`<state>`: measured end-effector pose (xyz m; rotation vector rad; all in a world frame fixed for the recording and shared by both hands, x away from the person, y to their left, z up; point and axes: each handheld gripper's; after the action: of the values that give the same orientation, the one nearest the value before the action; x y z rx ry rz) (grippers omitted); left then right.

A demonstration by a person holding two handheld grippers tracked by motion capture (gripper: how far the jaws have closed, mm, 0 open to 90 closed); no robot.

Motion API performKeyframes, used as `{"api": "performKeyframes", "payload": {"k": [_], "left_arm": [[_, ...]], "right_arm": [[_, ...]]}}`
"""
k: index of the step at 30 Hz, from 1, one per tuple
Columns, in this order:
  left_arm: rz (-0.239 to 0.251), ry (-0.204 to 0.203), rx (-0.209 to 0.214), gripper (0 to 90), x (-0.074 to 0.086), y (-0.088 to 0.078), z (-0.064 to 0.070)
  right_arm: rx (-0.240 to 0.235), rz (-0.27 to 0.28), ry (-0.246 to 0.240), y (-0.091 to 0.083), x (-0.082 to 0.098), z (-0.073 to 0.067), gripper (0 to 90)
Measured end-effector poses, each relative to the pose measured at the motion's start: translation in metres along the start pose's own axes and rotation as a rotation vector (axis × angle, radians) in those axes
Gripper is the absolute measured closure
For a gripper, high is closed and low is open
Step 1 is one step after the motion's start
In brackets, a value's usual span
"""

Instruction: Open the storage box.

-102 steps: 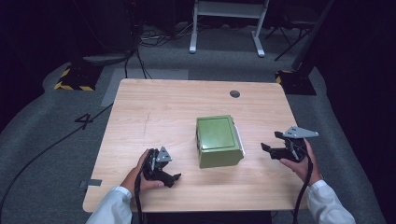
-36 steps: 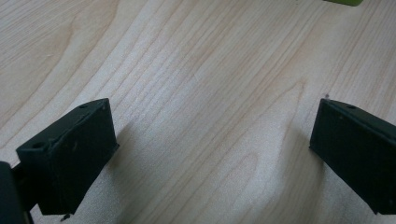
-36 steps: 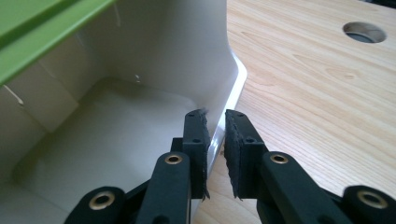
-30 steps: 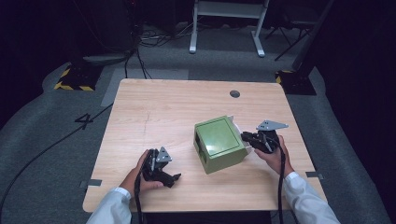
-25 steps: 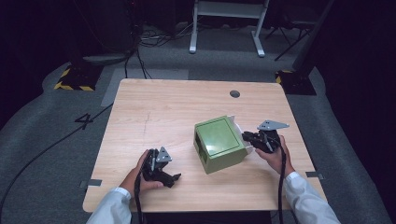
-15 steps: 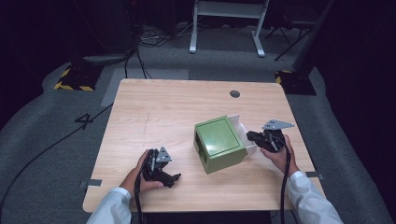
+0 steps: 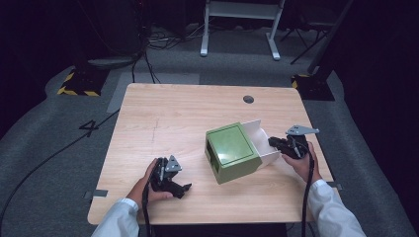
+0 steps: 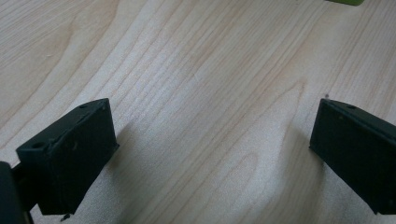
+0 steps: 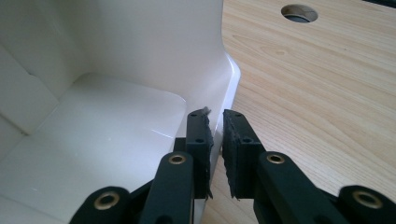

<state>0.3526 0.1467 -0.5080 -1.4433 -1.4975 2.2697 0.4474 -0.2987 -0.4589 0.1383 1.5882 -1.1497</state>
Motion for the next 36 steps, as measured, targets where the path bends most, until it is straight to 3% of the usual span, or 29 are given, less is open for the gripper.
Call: {"api": "performKeyframes", "payload": {"k": [36], "left_arm": [[0.000, 0.000, 0.000, 0.5, 0.000, 0.000, 0.000]], "right_arm": [[0.030, 0.004, 0.035, -0.003, 0.010, 0.020, 77.0]]}}
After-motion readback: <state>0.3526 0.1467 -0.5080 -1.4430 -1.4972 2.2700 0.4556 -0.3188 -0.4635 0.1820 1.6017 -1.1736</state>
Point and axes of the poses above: each handheld gripper's, and its own axes: y roughly forward along the jaws, x roughly out of its underside, z roughly to its right, and after that the axes turned 7 degrees about -y, right-handed
